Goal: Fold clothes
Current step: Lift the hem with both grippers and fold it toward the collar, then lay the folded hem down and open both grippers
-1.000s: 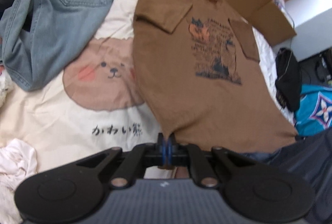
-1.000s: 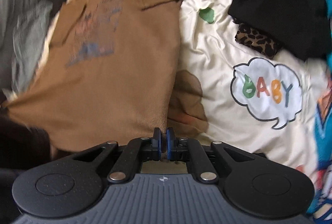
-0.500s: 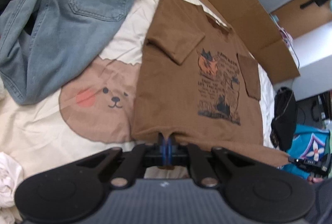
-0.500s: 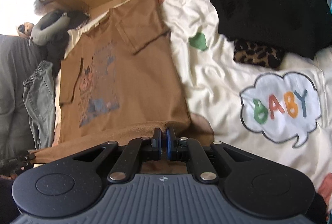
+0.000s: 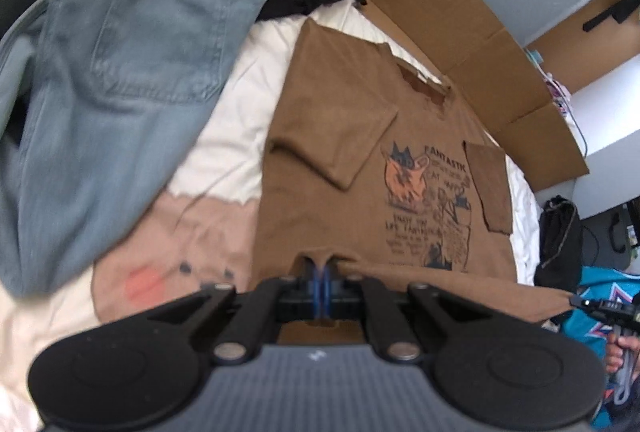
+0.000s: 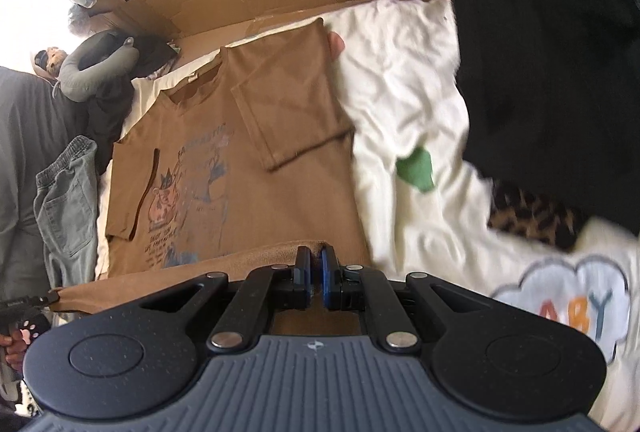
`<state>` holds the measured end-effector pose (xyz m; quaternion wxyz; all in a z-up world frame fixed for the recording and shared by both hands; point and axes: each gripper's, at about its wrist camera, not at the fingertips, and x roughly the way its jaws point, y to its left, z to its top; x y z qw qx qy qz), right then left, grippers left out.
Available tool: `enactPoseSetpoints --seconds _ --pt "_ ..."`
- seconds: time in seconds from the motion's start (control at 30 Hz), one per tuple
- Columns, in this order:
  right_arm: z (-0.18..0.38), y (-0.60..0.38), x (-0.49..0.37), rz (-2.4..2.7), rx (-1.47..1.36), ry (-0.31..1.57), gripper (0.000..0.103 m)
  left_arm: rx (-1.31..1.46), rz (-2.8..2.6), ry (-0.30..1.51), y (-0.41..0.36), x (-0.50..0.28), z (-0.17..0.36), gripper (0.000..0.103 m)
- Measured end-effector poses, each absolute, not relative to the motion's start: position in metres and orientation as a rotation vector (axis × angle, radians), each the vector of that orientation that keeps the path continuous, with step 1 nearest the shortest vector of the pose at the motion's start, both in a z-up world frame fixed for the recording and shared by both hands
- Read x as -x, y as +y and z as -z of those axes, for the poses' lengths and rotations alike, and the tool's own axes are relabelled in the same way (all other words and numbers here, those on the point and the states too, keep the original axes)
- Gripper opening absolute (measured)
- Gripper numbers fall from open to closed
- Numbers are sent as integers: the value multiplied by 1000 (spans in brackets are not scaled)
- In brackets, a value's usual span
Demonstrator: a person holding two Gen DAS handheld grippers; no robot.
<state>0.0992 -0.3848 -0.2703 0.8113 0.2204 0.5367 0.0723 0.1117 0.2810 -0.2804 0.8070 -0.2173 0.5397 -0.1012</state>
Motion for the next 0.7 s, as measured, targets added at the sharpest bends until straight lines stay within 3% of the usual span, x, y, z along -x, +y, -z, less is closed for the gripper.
enactPoseSetpoints --seconds 0.7 --pt "315 -355 -195 -80 -336 1208 3 357 142 1182 266 -192 335 2"
